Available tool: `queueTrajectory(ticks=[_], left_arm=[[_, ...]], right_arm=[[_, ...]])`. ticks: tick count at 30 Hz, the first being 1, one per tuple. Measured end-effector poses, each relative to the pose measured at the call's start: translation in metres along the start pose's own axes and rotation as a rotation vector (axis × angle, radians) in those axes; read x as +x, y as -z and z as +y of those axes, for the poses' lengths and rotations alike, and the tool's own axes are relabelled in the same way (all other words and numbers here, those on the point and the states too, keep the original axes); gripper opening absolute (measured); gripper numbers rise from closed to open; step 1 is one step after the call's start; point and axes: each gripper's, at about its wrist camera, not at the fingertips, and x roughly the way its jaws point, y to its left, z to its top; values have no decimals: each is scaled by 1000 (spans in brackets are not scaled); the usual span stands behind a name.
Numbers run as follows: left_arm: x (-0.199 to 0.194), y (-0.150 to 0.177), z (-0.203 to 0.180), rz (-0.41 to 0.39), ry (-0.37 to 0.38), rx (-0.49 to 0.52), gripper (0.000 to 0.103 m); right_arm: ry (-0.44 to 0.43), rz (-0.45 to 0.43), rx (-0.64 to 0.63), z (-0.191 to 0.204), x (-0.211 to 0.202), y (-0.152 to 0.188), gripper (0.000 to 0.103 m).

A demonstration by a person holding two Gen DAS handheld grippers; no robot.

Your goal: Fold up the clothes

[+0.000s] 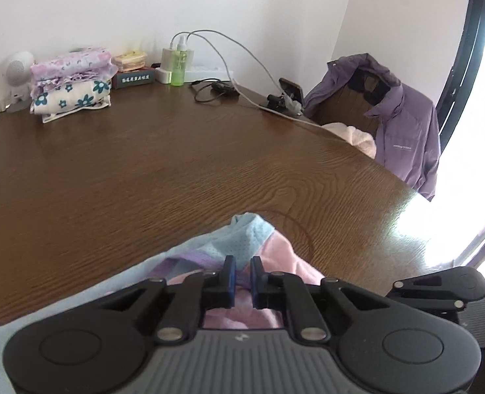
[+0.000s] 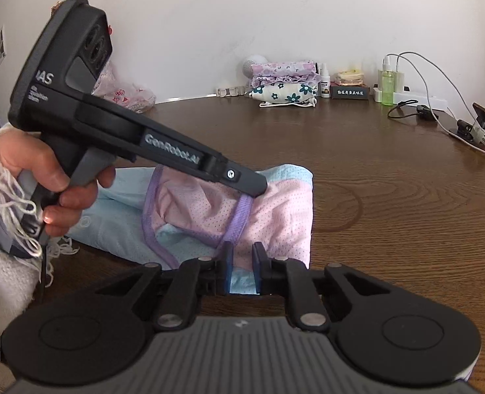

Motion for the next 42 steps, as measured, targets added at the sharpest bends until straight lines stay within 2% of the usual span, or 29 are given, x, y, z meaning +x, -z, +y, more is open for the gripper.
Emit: queueTrajectory(ticks=[3, 4, 5, 6, 7, 8, 11, 14, 17, 19, 21, 22, 28, 29, 32, 35, 38, 42], left_arm=[[-4, -1, 4, -11, 13, -24, 9], [-7, -2, 5, -16, 17, -32, 17], [-13, -2, 6, -30, 15, -35, 22], [-21, -2, 7, -49, 12, -34, 33], [-28, -2, 7, -68, 8, -33, 42], [-35, -2, 8, -82, 1, -28, 44], [-53, 4, 12, -104, -6, 0, 43], [-63, 14, 14, -94, -8, 48, 35], [-62, 23, 18, -69, 0, 84, 27], [-54, 29, 21, -43, -7, 96, 23], [-46, 34, 26, -11, -22, 92, 20], [-45, 36, 28, -15, -18, 88, 20], [-47, 43, 34, -44, 8, 72, 20], [-47, 43, 35, -45, 10, 68, 19], [-47, 42, 36, -47, 16, 56, 19], [-56, 41, 32, -92, 2, 56, 19], [-75, 39, 21, -173, 7, 104, 19], [-65, 32, 5, -152, -5, 168, 19]], right_arm=[[-19, -5, 40, -6, -2, -2, 16], [-35, -15, 79, -11, -6, -3, 19], [-46, -30, 125, -17, -12, -4, 33], [-55, -47, 170, -24, -18, -5, 47], [-52, -55, 208, -31, -23, -6, 51], [-44, -58, 244, -38, -28, -7, 53], [-56, -25, 367, -63, -30, -5, 53], [-85, 12, 469, -80, -22, -2, 52], [-114, 24, 510, -86, -12, -5, 52], [-123, 35, 513, -86, -3, -9, 47], [-136, 48, 523, -86, 5, -12, 34], [-146, 57, 533, -85, 8, -12, 31], [-151, 54, 602, -83, 1, -3, 28], [-149, 52, 617, -83, 2, -2, 26], [-150, 65, 649, -84, 8, -1, 6], [-189, 88, 667, -90, 12, -3, 5], [-132, 78, 599, -102, 0, -20, 4], [-30, 81, 406, -104, -19, -54, 4]])
